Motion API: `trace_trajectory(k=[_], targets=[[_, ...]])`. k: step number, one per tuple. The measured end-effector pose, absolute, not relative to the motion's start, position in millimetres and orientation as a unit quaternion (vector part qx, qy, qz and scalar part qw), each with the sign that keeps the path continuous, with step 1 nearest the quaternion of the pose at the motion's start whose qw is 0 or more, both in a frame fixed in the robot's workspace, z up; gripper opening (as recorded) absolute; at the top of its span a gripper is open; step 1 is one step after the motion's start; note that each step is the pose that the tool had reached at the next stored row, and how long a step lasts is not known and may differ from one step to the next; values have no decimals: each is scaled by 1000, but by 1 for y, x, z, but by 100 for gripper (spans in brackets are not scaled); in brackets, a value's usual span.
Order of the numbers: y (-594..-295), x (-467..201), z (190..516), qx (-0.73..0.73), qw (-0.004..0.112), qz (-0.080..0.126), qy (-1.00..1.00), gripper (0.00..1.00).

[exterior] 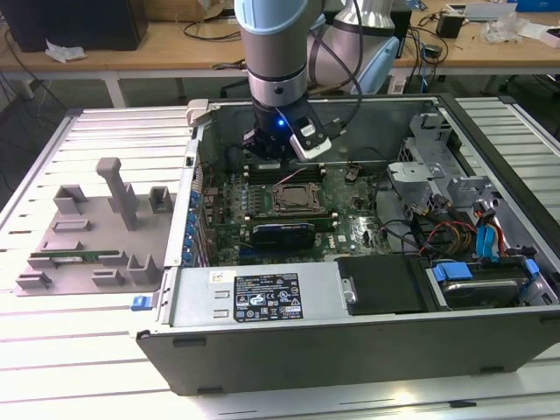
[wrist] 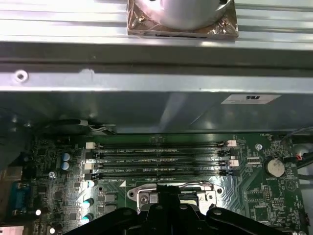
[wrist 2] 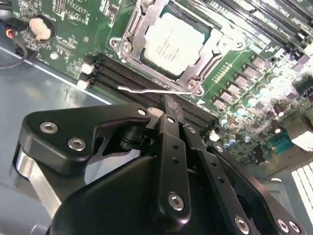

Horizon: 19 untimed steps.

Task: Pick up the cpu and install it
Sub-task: 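Install the first cpu locking lever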

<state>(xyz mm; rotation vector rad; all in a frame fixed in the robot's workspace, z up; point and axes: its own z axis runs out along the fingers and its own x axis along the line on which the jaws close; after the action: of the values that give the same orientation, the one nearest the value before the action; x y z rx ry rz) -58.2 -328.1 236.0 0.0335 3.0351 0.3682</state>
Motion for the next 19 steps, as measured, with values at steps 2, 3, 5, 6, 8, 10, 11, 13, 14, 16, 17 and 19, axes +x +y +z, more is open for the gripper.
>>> trace_trajectory(k=[2,3,5,6,8,10,11,13,14,16,17,19], targets=[[-328,-58,233,11,43,120,992,11],[-328,-58,232,11,44,120,992,11],[-328,-58,229,11,44,120,992,11],[-328,-58,229,13,45,120,992,11],[-328,-57,227,24,46,120,991,11],[-327,-57,226,36,48,119,991,11],[-324,-56,225,40,48,119,991,11],[-321,-55,223,41,48,119,991,11],[-320,-54,222,44,48,119,991,11],[-320,-53,220,55,50,118,990,11],[-319,-53,220,56,50,118,990,11],[-316,-53,219,55,50,118,990,11]])
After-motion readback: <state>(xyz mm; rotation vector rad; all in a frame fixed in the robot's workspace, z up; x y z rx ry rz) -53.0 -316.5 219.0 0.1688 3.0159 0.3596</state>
